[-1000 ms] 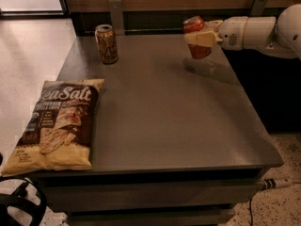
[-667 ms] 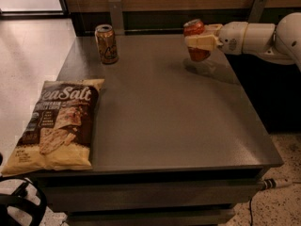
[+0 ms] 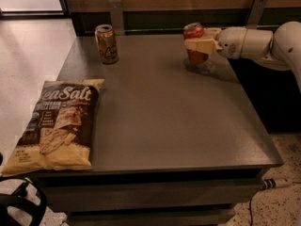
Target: Place coke can upright
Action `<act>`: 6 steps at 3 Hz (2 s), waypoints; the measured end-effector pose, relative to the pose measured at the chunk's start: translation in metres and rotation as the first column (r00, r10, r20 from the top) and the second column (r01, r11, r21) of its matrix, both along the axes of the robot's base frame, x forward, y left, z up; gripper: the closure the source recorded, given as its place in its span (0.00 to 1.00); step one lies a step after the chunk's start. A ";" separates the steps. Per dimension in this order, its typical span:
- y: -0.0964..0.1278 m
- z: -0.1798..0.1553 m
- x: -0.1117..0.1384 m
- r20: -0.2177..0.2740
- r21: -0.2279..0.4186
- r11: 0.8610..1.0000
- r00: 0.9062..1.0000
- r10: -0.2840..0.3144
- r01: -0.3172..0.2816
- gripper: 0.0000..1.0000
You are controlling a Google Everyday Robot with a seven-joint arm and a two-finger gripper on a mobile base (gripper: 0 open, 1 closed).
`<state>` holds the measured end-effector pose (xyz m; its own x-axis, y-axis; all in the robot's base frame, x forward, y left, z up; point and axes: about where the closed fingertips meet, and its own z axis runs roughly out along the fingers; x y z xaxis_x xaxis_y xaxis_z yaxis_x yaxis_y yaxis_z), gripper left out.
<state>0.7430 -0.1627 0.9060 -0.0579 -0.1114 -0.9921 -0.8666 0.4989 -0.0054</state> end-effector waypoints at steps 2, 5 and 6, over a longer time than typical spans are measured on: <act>0.017 -0.011 0.011 0.036 0.041 0.996 0.997 0.072 -0.074 1.00; 0.020 -0.034 0.022 -0.002 0.071 0.994 0.997 0.083 -0.083 1.00; 0.020 -0.032 0.022 -0.002 0.072 0.994 0.997 0.083 -0.083 0.82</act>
Offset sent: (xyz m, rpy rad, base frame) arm 0.0069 0.0035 -0.0041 0.0444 -0.0349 0.0568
